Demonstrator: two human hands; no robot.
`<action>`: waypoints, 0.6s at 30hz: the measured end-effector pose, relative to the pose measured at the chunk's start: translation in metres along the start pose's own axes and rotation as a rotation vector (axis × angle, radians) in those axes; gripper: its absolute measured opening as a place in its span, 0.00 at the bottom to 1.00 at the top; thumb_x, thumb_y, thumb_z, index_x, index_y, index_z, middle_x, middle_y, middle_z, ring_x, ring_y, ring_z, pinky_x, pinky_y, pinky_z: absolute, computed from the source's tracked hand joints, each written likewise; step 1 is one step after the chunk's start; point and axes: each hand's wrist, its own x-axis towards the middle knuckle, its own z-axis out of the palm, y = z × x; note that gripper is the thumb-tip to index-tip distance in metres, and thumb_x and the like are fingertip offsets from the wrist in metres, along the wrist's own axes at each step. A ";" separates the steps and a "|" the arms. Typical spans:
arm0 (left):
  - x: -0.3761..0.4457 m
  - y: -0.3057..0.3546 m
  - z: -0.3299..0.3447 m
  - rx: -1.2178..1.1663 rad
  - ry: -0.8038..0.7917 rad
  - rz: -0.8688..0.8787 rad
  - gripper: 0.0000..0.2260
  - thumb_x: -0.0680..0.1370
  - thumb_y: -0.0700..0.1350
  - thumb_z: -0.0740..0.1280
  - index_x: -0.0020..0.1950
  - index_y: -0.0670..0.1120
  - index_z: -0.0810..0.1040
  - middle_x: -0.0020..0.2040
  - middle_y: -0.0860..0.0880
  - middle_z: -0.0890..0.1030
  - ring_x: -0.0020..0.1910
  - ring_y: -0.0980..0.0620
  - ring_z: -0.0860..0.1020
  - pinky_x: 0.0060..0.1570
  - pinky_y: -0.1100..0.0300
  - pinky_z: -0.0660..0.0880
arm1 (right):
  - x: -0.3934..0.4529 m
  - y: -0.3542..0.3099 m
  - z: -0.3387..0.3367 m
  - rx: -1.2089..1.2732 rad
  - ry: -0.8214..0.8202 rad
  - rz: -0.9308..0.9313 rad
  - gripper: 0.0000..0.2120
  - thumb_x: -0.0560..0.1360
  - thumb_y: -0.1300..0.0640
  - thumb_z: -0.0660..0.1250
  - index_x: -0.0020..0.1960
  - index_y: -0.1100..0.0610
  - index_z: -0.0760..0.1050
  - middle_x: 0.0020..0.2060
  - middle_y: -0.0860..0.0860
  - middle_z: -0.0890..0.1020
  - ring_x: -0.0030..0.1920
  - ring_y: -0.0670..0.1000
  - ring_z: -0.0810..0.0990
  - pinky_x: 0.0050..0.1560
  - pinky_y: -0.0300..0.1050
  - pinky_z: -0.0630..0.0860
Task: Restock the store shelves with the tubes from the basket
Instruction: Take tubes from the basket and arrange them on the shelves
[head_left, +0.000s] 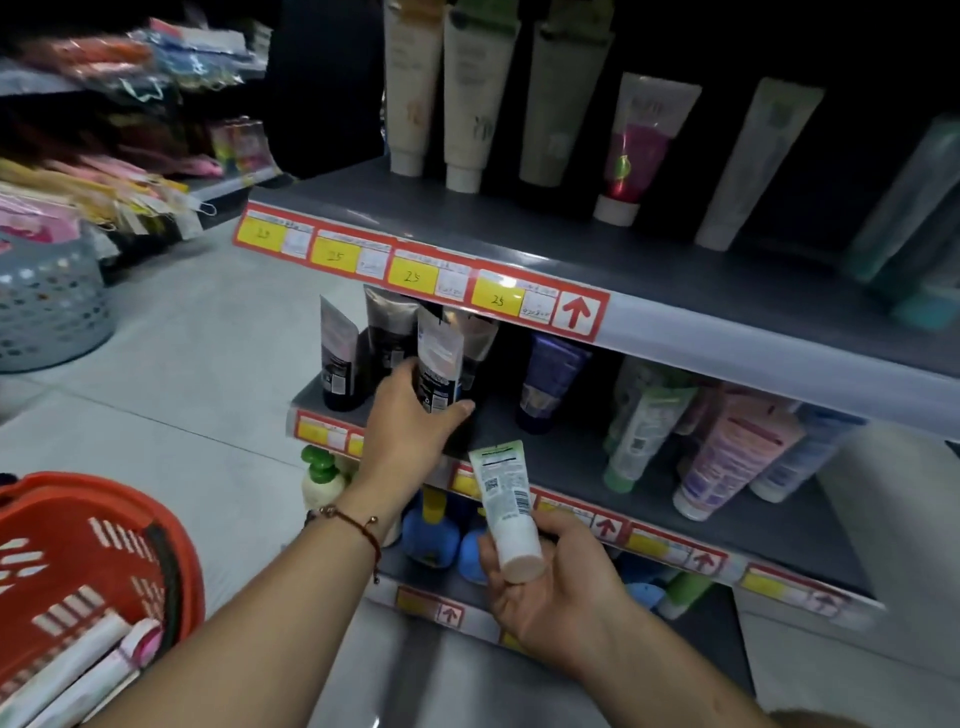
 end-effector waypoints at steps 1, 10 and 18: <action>0.005 -0.006 0.004 0.032 -0.006 0.004 0.27 0.71 0.51 0.77 0.67 0.49 0.73 0.59 0.53 0.77 0.56 0.53 0.76 0.51 0.60 0.70 | 0.000 -0.002 0.000 -0.002 0.004 0.001 0.16 0.79 0.51 0.57 0.57 0.60 0.77 0.36 0.58 0.80 0.24 0.52 0.79 0.25 0.38 0.74; 0.022 -0.036 0.023 0.226 -0.058 0.037 0.29 0.74 0.50 0.72 0.73 0.52 0.66 0.63 0.46 0.80 0.60 0.40 0.78 0.55 0.45 0.77 | 0.000 -0.011 0.006 -0.017 -0.017 -0.007 0.16 0.79 0.53 0.57 0.55 0.62 0.76 0.34 0.58 0.80 0.27 0.52 0.79 0.27 0.37 0.73; 0.000 -0.019 -0.002 0.285 0.009 0.013 0.25 0.77 0.49 0.69 0.72 0.46 0.67 0.63 0.44 0.78 0.59 0.41 0.78 0.50 0.52 0.76 | -0.005 -0.008 0.006 -0.085 -0.010 -0.044 0.18 0.77 0.52 0.57 0.59 0.62 0.77 0.35 0.57 0.81 0.30 0.51 0.80 0.28 0.37 0.74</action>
